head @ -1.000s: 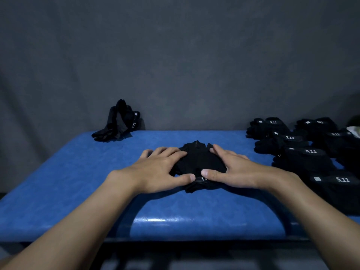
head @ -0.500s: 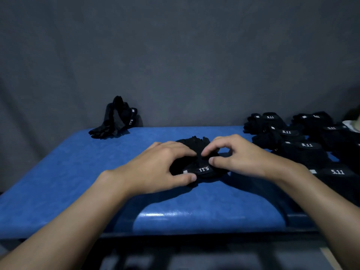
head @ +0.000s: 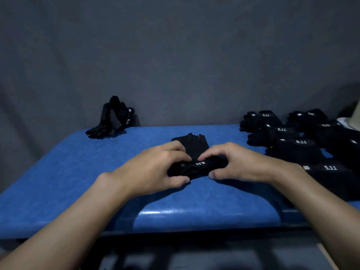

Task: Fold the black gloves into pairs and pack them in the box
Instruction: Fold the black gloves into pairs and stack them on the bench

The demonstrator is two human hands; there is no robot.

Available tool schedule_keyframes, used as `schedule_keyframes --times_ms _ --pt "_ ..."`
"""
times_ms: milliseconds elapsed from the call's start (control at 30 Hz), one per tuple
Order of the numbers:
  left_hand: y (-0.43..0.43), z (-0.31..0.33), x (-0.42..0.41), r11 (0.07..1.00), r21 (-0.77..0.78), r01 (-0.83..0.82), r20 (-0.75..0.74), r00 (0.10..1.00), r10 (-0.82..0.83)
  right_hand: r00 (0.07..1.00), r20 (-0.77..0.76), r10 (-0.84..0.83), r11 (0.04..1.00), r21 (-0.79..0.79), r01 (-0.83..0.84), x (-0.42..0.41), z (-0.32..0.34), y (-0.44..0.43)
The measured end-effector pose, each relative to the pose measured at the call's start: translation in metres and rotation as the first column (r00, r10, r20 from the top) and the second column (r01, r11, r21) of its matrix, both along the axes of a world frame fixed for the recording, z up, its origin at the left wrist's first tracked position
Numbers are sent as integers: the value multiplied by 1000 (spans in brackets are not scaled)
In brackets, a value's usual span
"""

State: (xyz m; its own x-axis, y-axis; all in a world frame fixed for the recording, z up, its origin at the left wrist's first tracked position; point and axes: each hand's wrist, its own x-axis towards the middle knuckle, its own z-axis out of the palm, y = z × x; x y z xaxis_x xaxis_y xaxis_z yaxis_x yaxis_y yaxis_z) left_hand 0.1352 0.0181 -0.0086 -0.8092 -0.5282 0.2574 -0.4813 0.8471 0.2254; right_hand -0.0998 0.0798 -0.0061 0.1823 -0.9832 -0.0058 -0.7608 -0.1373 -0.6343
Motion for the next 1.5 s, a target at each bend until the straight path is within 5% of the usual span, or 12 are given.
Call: schedule_keyframes --times_ms 300,833,1500 --pt "2 -3 -2 995 -97 -16 -116 993 5 997 64 -35 992 -120 43 0 -3 -4" --pt "-7 -4 2 995 98 5 -330 944 28 953 300 -38 980 -174 94 7 5 -1" --pt "-3 1 -2 982 183 -44 -450 884 123 959 267 -97 961 -226 161 12 13 4"
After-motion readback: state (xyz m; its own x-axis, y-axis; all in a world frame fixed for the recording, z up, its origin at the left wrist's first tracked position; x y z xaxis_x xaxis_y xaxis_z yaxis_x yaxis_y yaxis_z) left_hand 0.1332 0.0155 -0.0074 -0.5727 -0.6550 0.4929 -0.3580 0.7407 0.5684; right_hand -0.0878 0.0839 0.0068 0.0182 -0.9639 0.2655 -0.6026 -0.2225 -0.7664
